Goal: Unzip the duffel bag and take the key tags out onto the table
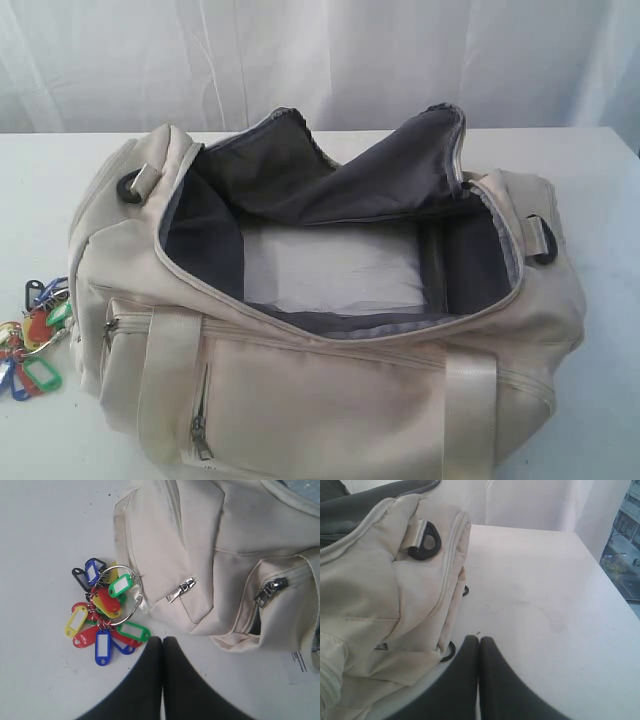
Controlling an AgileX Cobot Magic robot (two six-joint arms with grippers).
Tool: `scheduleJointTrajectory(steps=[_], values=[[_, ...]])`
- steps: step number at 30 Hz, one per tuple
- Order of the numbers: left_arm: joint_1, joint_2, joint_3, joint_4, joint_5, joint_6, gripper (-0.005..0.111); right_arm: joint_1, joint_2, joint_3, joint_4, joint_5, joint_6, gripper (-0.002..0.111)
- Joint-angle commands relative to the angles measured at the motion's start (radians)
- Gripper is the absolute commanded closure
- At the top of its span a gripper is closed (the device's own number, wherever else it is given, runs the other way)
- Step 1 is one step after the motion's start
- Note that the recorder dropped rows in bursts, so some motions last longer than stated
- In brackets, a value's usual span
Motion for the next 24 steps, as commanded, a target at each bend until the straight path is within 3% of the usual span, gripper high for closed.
scheduleJointTrajectory(steps=[1, 13, 16, 18, 21, 24], values=[[0.003, -0.006, 0.007, -0.010, 0.004, -0.004, 0.107, 0.002, -0.006, 0.002, 0.008, -0.011, 0.007, 0.108], [0.003, -0.021, 0.007, -0.008, 0.010, -0.004, 0.107, 0.002, -0.006, 0.002, 0.008, -0.011, 0.007, 0.108], [0.007, -0.143, 0.076, -0.008, -0.081, -0.004, 0.107, 0.002, -0.006, 0.002, 0.008, -0.011, 0.007, 0.108], [0.044, -0.252, 0.183, -0.010, -0.212, -0.004, 0.107, 0.002, -0.006, 0.002, 0.008, -0.011, 0.007, 0.108], [0.163, -0.435, 0.383, -0.033, -0.446, -0.044, 0.107, 0.002, -0.006, 0.002, 0.008, -0.011, 0.007, 0.108], [0.252, -0.542, 0.536, -0.041, -0.558, -0.127, 0.107, 0.002, -0.006, 0.002, 0.008, -0.011, 0.007, 0.108]])
